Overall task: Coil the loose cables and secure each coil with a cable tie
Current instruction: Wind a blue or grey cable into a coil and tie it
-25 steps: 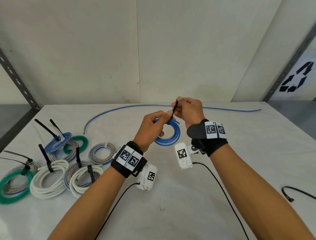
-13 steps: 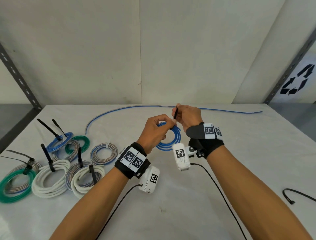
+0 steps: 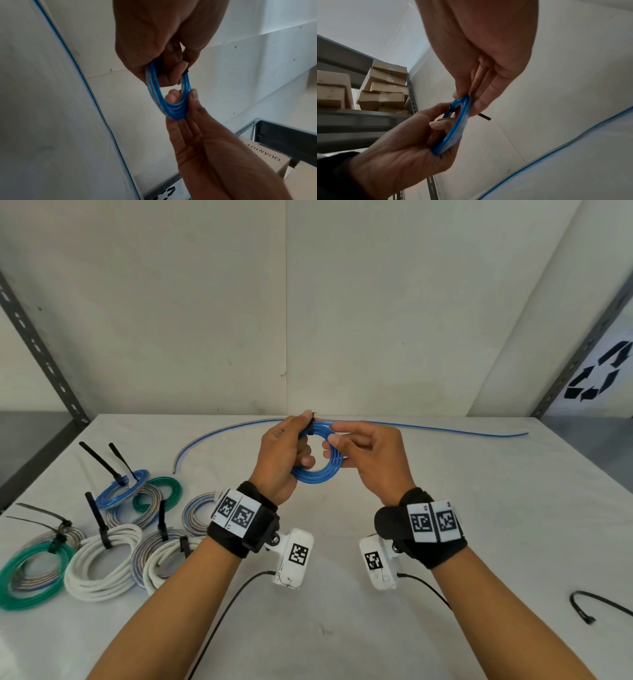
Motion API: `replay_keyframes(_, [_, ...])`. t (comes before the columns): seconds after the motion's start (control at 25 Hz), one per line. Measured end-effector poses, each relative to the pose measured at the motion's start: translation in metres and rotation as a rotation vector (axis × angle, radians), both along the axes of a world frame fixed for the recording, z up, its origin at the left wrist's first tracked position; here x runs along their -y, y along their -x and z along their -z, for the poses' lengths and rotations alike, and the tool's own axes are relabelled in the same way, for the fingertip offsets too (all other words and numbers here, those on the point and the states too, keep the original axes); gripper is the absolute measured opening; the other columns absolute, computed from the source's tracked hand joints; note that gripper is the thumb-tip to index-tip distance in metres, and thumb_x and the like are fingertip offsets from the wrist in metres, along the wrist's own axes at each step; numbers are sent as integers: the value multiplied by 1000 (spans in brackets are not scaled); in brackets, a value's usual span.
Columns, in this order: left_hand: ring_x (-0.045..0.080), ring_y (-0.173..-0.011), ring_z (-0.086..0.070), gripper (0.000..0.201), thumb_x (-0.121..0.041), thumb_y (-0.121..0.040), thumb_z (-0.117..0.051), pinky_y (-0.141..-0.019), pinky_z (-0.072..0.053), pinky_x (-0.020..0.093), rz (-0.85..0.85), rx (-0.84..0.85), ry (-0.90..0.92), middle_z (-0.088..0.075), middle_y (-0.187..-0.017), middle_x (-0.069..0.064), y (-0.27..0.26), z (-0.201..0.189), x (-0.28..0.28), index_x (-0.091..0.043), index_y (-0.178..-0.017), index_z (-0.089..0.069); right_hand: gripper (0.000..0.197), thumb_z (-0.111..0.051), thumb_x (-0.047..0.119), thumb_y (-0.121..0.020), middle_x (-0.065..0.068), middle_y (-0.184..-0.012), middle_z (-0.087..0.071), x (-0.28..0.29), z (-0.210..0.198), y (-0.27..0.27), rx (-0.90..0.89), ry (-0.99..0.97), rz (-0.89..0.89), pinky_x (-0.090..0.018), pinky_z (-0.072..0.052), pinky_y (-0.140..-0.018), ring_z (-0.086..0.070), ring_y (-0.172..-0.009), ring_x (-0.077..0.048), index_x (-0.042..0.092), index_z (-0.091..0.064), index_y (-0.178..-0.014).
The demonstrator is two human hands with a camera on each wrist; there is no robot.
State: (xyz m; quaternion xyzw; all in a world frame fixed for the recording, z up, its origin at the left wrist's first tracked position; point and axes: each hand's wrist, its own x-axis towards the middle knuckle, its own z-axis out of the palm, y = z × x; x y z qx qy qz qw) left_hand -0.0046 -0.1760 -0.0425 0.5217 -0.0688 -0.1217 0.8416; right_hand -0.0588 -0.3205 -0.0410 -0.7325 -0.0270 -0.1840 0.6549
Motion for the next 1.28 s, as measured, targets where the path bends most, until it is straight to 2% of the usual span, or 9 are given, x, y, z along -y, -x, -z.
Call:
replay_keyframes(0.16, [7, -45, -19, 36, -29, -103, -55, -41, -23, 18, 63, -26, 37, -21, -57, -6, 0, -2, -2, -20, -71, -70, 30, -70, 7, -91, -15, -92, -77, 0, 1, 1, 23, -8, 5, -32, -61, -72, -76, -79, -26, 0, -67, -120])
replay_keyframes(0.32, [8, -47, -24, 26, -30, -103, -54, -43, -33, 18, 72, 66, -17, -24, -59, -4, 1, 2, -3, -12, -95, -70, 32, -69, 7, -92, -15, -95, -77, 2, 3, 1, 20, -8, 10, -31, -61, -72, -76, -82, -24, 1, -66, -123])
replay_keyframes(0.44, [15, -62, -56, 31, -31, -101, -56, -66, -58, 28, 94, 182, -136, -57, -68, 4, 1, 3, -5, -6, -115, -70, 29, -71, 7, -91, -13, -94, -77, 4, 4, 0, 73, -24, 96, -37, -63, -73, -76, -83, -23, 3, -69, -120])
replay_keyframes(0.52, [24, -86, -73, 29, -25, -98, -62, -79, -61, 34, 138, 226, -233, -76, -94, 8, -2, 0, -12, -8, -120, -69, 29, -70, 7, -92, -12, -92, -78, 9, 2, 0, 101, -78, 140, -38, -63, -72, -76, -82, -23, 3, -68, -120])
replay_keyframes(0.6, [28, -95, -75, 26, -14, -96, -64, -83, -61, 36, 188, 255, -248, -77, -103, 15, -4, -2, -19, -5, -120, -68, 30, -68, 6, -93, -13, -88, -77, 15, 0, 0, 109, -156, 158, -34, -62, -70, -76, -80, -24, 2, -66, -123])
replay_keyframes(0.8, [24, -88, -76, 22, -5, -94, -64, -76, -61, 32, 201, 262, -237, -77, -100, 18, -6, -4, -29, -3, -116, -70, 29, -67, 12, -94, -16, -93, -77, 17, -3, 3, -11, -209, 61, -35, -62, -73, -76, -86, -28, 1, -66, -121])
replay_keyframes(1.0, [20, -81, -75, 21, -8, -93, -65, -74, -61, 30, 198, 179, -242, -77, -95, 15, -5, -8, -52, -5, -113, -71, 27, -64, 18, -96, -17, -99, -77, 13, -16, 0, -209, -140, -195, -39, -62, -82, -75, -92, -29, 0, -68, -116])
replay_keyframes(1.2, [16, -85, -75, 33, -19, -87, -66, -77, -60, 29, 193, 135, -193, -77, -96, 10, 0, -25, -89, -6, -117, -68, 27, -64, 13, -96, -19, -99, -76, -16, -34, -7, -180, -183, -302, -29, -61, -73, -76, -89, -25, -3, -66, -117])
replay_keyframes(1.28, [21, -91, -75, 34, -20, -91, -68, -80, -61, 32, 101, 174, -309, -77, -102, 13, -2, -34, -103, -4, -121, -67, 28, -66, 13, -95, -18, -96, -77, -34, -39, -14, -146, -178, -250, -30, -61, -71, -76, -87, -25, -4, -65, -117])
